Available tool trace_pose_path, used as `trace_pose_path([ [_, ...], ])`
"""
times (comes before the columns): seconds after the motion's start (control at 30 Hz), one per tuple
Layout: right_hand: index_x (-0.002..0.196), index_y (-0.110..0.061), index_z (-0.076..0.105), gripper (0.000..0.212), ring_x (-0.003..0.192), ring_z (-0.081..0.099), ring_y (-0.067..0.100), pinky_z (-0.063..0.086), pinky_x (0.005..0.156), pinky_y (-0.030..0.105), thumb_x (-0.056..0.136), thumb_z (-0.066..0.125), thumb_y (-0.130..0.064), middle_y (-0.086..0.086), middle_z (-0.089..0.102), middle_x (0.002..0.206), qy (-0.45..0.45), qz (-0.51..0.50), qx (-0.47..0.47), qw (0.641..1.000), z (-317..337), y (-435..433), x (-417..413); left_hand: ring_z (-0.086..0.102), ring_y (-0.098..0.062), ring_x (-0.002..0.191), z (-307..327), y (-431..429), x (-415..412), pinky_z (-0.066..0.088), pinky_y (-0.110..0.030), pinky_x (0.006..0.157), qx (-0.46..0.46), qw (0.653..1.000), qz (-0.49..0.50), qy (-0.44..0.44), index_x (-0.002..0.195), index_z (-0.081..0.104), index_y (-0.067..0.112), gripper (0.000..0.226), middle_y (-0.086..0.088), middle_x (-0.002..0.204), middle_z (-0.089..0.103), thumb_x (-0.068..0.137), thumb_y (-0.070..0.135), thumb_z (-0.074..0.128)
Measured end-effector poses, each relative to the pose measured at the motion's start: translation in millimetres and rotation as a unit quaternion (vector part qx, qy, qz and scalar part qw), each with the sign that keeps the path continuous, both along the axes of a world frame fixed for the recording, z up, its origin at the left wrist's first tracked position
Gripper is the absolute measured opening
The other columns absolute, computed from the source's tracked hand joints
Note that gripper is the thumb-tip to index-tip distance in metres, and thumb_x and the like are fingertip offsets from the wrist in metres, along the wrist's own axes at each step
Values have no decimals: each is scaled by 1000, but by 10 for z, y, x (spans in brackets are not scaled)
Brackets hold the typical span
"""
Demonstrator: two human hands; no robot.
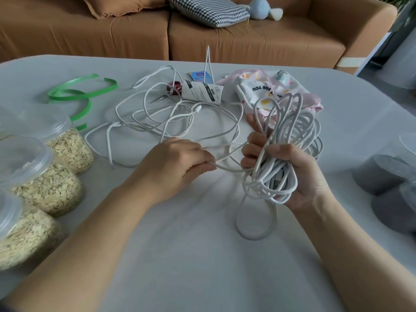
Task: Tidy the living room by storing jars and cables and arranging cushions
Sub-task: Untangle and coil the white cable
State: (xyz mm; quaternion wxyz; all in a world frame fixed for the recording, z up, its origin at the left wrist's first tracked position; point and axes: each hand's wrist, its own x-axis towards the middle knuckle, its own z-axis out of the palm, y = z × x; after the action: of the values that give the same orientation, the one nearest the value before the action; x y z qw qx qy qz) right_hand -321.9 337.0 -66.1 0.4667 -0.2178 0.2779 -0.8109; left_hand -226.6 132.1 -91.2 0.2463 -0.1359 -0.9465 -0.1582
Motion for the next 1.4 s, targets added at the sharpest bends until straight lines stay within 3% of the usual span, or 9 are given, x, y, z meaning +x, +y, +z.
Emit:
trace_pose_path([
  [0.23,82,-11,60,28,91,69,28,55,81,41,62,69,8,8,61,87,14,12,48,999,-64,-8,84,54,-12,73,36,-10,45,39,-26,76,28,999,-3,-32,84,71,21,27,14,70,51,75,16,46],
  [0.43,63,-16,45,26,43,43,13,45,54,28,78,64,-8,-2,41,52,152,-78,127,977,55,-40,96,62,-12,81,66,-12,105,48,-31,75,261,962,24,-70,96,69,18,34,6,79,65,78,23,41],
  [0.5,55,-16,44,30,40,40,19,40,49,31,77,60,-5,3,41,45,287,-183,233,911,104,-42,129,64,-11,87,93,9,108,48,-29,80,342,937,32,-59,102,66,20,30,6,86,68,86,36,46],
  [0.57,53,-15,48,32,42,45,19,41,47,32,80,64,-7,1,49,44,437,-266,351,784,139,-87,206,63,-12,89,144,47,103,47,-27,84,415,908,13,-61,110,62,21,38,6,96,68,86,50,54],
  [0.67,72,-17,44,18,59,51,23,40,53,35,79,60,-16,-3,53,58,601,-287,448,597,127,-189,349,61,-15,87,222,82,111,50,-27,77,502,860,-41,-77,121,54,22,70,6,106,66,74,73,61],
  [0.77,83,-19,35,21,68,44,32,33,55,36,79,56,-23,-3,47,68,678,-260,481,491,100,-265,359,61,-12,93,254,52,122,51,-27,80,521,841,-51,-132,126,51,21,88,1,108,61,62,79,66],
  [0.97,90,-22,30,25,66,37,31,30,57,34,84,53,-26,-6,33,62,742,-217,477,418,149,-378,324,56,-7,120,267,-29,155,50,-18,85,511,836,-48,-196,136,43,29,105,3,138,50,48,74,79],
  [1.23,94,-21,28,24,76,61,35,17,47,31,85,50,-15,-1,61,83,765,-250,497,323,49,-409,233,65,-8,91,306,-43,161,53,-19,81,550,813,-35,-191,102,74,27,32,3,97,73,72,15,73],
  [1.4,72,-13,48,37,33,48,23,-1,49,17,47,68,4,-1,49,47,787,-312,490,208,26,-504,224,63,-12,80,315,78,125,58,-25,72,587,776,12,-232,101,71,13,24,-1,88,70,78,15,78],
])
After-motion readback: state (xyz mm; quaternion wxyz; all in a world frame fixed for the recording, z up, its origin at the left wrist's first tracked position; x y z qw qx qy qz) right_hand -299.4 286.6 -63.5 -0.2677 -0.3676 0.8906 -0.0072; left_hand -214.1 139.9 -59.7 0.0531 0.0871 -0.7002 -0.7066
